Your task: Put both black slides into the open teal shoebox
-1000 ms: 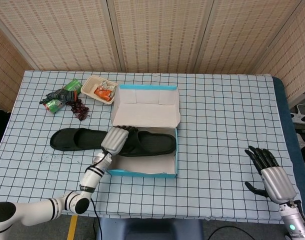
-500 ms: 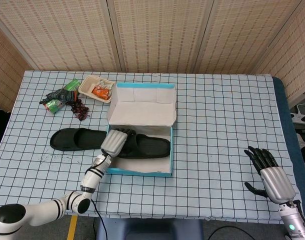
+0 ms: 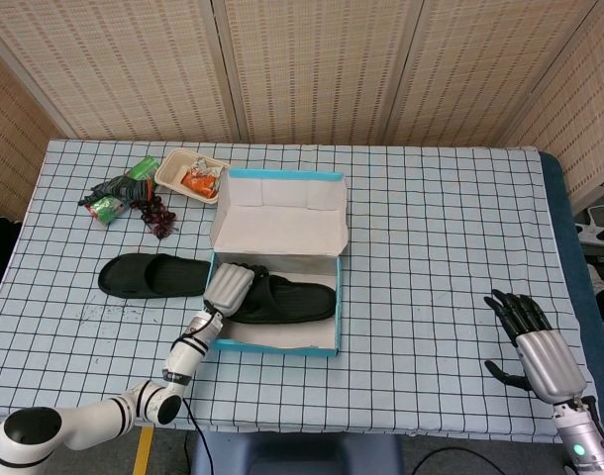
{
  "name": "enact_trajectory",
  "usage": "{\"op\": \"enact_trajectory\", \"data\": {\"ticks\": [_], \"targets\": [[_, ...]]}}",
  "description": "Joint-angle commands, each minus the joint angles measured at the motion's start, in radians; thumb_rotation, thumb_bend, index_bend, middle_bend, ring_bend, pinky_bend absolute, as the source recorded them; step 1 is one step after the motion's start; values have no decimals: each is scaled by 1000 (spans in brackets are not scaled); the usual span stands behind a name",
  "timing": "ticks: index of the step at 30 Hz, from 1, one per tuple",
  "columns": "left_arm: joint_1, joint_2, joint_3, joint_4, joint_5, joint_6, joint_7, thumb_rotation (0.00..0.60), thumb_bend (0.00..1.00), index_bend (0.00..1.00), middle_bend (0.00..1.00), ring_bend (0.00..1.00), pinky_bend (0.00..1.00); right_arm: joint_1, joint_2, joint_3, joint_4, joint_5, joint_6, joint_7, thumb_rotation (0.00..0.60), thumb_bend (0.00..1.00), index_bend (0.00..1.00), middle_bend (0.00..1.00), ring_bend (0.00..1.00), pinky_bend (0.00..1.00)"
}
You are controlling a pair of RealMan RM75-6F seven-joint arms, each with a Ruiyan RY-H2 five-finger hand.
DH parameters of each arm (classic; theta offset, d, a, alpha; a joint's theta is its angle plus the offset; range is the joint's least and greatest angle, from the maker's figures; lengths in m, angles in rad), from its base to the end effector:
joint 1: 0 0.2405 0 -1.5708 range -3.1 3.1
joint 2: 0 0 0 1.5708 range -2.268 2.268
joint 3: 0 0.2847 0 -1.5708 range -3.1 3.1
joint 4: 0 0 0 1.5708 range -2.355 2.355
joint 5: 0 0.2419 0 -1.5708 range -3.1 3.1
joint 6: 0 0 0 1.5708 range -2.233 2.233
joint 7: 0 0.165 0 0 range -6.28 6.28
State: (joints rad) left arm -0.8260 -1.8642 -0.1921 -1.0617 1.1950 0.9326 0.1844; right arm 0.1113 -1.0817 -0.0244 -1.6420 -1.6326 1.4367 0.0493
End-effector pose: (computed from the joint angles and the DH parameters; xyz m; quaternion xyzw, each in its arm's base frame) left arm -0.1446 0.4123 -0.1364 -0.7387 -0.3771 -0.3930 0.3971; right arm -0.3315 -0.1948 0.1255 0.6523 -0.3984 0.3902 0.5134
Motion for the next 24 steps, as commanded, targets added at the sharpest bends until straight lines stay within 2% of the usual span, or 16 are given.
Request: {"op": "enact_trajectory", "data": {"ticks": [1, 4, 7, 10, 15, 19, 24], "targets": [[4, 12, -6, -11, 26, 9, -55, 600, 658, 639, 771, 703, 600, -1, 1, 0, 0, -1, 3, 3, 600, 123, 0, 0, 0, 0], [5, 16, -7, -14, 33, 11, -70, 600, 617, 435, 585, 531, 548, -1, 1, 0, 0, -1, 3, 4, 600, 123, 0, 0, 0, 0], [10, 33, -12, -34, 57, 26, -112, 600, 554, 128, 308, 263, 454, -1, 2, -1, -1, -3, 3, 5, 600, 123, 0, 0, 0, 0], [13, 82, -10, -96, 47, -5, -116, 600, 512, 17, 187, 144, 388, -4, 4, -2, -4, -7, 9, 6, 600, 122, 0, 0, 0, 0], [20, 140, -18, -182, 5, -26, -65, 600, 454, 0, 71, 36, 328, -5, 6, -4, -7, -11, 10, 5, 600, 123, 0, 0, 0, 0], [29, 151, -14, -214, -10, -10, -26, 600, 451, 0, 17, 10, 319, 1, -1, -8, -3, -28, 7, 5, 600, 122, 0, 0, 0, 0], [32, 150, -7, -225, -15, -2, 9, 600, 450, 0, 12, 7, 300, 17, -23, -20, 8, -72, -2, 2, 600, 123, 0, 0, 0, 0]]}}
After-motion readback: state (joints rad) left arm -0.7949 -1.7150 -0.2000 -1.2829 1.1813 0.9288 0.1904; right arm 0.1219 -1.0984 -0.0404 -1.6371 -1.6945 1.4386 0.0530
